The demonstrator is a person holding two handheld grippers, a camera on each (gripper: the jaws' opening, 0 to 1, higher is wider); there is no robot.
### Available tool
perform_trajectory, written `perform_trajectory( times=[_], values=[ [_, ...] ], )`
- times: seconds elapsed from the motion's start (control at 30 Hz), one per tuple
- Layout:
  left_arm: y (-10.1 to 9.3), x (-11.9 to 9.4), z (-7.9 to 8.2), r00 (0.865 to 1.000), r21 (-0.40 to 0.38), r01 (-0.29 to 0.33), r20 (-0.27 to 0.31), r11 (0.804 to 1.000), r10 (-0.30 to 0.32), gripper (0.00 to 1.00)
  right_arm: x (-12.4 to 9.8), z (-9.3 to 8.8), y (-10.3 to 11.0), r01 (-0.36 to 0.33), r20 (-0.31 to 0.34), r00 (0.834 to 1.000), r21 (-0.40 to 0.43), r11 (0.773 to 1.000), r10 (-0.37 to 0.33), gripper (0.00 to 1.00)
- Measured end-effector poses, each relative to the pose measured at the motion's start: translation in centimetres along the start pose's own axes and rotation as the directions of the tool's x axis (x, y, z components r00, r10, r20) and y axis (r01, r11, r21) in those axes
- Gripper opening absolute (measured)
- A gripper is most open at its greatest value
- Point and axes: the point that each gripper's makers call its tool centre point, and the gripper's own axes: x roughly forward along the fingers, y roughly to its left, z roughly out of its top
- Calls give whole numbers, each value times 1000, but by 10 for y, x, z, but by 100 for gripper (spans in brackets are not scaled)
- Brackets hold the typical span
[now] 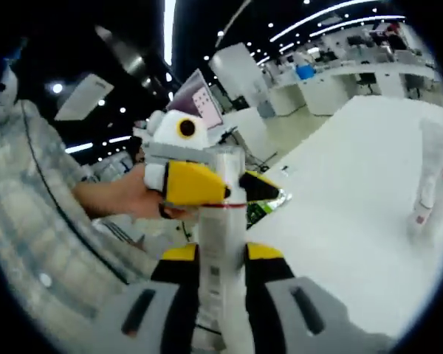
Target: Arrange the skincare products in the storage area until every visible bottle or jar stands upright without overlapping.
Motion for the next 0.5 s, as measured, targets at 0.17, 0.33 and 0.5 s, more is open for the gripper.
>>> perform_trajectory(
  times=[0.17, 0.33, 0.5],
  values=[
    [-5, 1, -1, 1000, 56, 1, 6, 998, -1, 24, -1, -1, 4, -38, 18, 999, 0, 999, 38, 21],
    [14, 0, 3, 992, 71, -125, 37, 990, 123, 23, 5, 0, -13, 75, 15, 997, -71, 995, -74, 21],
    [40, -8, 16, 946, -17, -301, 121, 953, 301, 23, 8, 11, -33, 273, 31, 962, -189, 943, -273, 20]
  ],
)
